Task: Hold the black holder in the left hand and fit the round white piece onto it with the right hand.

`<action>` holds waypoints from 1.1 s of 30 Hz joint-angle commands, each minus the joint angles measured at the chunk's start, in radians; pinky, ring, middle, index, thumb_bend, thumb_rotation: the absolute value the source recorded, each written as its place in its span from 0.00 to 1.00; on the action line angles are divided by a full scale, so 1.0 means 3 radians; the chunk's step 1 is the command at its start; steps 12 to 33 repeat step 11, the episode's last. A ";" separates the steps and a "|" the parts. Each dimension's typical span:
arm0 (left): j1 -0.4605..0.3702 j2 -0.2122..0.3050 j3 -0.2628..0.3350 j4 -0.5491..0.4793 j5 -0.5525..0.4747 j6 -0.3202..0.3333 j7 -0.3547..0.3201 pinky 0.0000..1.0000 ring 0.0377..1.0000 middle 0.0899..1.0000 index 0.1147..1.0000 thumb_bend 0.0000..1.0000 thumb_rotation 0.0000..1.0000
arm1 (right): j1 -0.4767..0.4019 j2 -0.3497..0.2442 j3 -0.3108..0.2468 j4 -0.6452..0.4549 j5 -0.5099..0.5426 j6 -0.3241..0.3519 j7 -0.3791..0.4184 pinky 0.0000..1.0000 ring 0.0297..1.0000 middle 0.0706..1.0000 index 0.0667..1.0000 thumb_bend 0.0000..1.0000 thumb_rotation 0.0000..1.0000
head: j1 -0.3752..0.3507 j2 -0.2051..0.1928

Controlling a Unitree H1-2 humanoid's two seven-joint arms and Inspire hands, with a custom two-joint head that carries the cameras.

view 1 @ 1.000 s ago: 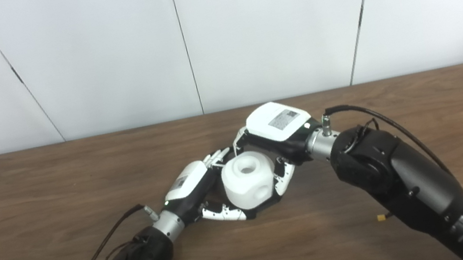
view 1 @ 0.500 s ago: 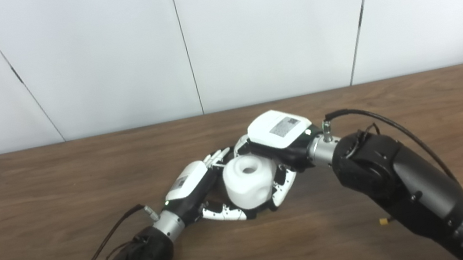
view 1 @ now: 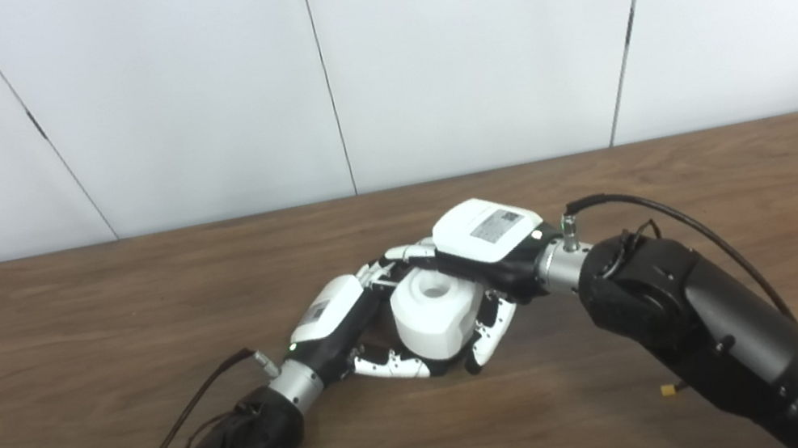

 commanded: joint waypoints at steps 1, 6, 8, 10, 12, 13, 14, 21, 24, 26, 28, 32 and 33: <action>0.0181 -0.0057 -0.0194 0.0109 0.0166 0.0156 -0.0437 1.00 1.00 0.98 0.42 0.52 0.06 | -0.0104 0.0000 -0.0075 -0.0139 0.0012 -0.0021 -0.0004 0.67 0.77 0.84 0.92 0.93 0.30 | 0.0002 0.0005; 0.0180 -0.0050 -0.0200 0.0108 0.0170 0.0150 -0.0447 1.00 1.00 0.97 0.42 0.52 0.06 | -0.0134 -0.0003 -0.0141 -0.0243 0.0042 0.0062 0.0091 0.68 0.79 0.84 0.95 0.93 0.30 | 0.0003 0.0013; 0.0178 -0.0052 -0.0199 0.0120 0.0168 0.0142 -0.0444 1.00 1.00 0.97 0.41 0.52 0.06 | -0.0158 -0.0007 -0.0178 -0.0301 0.0055 0.0113 0.0172 0.68 0.79 0.85 0.95 0.94 0.30 | 0.0005 0.0012; 0.0177 -0.0054 -0.0194 0.0134 0.0160 0.0137 -0.0442 1.00 1.00 0.98 0.42 0.52 0.06 | -0.0200 -0.0022 -0.0230 -0.0360 0.0085 0.0155 0.0267 0.69 0.81 0.86 0.96 0.95 0.29 | 0.0005 0.0010; 0.0175 -0.0052 -0.0192 0.0139 0.0157 0.0138 -0.0443 1.00 1.00 0.98 0.42 0.52 0.06 | -0.0227 -0.0035 -0.0263 -0.0394 0.0112 0.0177 0.0319 0.70 0.82 0.87 0.97 0.96 0.30 | 0.0004 0.0009; 0.0175 -0.0052 -0.0192 0.0139 0.0157 0.0138 -0.0443 1.00 1.00 0.98 0.42 0.52 0.06 | -0.0227 -0.0035 -0.0263 -0.0394 0.0112 0.0177 0.0319 0.70 0.82 0.87 0.97 0.96 0.30 | 0.0004 0.0009; 0.0175 -0.0052 -0.0192 0.0139 0.0157 0.0138 -0.0443 1.00 1.00 0.98 0.42 0.52 0.06 | -0.0227 -0.0035 -0.0263 -0.0394 0.0112 0.0177 0.0319 0.70 0.82 0.87 0.97 0.96 0.30 | 0.0004 0.0009; 0.0175 -0.0052 -0.0192 0.0139 0.0157 0.0138 -0.0443 1.00 1.00 0.98 0.42 0.52 0.06 | -0.0227 -0.0035 -0.0263 -0.0394 0.0112 0.0177 0.0319 0.70 0.82 0.87 0.97 0.96 0.30 | 0.0004 0.0009; 0.0175 -0.0052 -0.0192 0.0139 0.0157 0.0138 -0.0443 1.00 1.00 0.98 0.42 0.52 0.06 | -0.0227 -0.0035 -0.0263 -0.0394 0.0112 0.0177 0.0319 0.70 0.82 0.87 0.97 0.96 0.30 | 0.0004 0.0009; 0.0175 -0.0052 -0.0192 0.0139 0.0157 0.0138 -0.0443 1.00 1.00 0.98 0.42 0.52 0.06 | -0.0227 -0.0035 -0.0263 -0.0394 0.0112 0.0177 0.0319 0.70 0.82 0.87 0.97 0.96 0.30 | 0.0004 0.0009; 0.0175 -0.0052 -0.0192 0.0139 0.0157 0.0138 -0.0443 1.00 1.00 0.98 0.42 0.52 0.06 | -0.0227 -0.0035 -0.0263 -0.0394 0.0112 0.0177 0.0319 0.70 0.82 0.87 0.97 0.96 0.30 | 0.0004 0.0009; 0.0175 -0.0052 -0.0192 0.0139 0.0157 0.0138 -0.0443 1.00 1.00 0.98 0.42 0.52 0.06 | -0.0227 -0.0035 -0.0263 -0.0394 0.0112 0.0177 0.0319 0.70 0.82 0.87 0.97 0.96 0.30 | 0.0004 0.0009; 0.0175 -0.0052 -0.0192 0.0139 0.0157 0.0138 -0.0443 1.00 1.00 0.98 0.42 0.52 0.06 | -0.0227 -0.0035 -0.0263 -0.0394 0.0112 0.0177 0.0319 0.70 0.82 0.87 0.97 0.96 0.30 | 0.0004 0.0009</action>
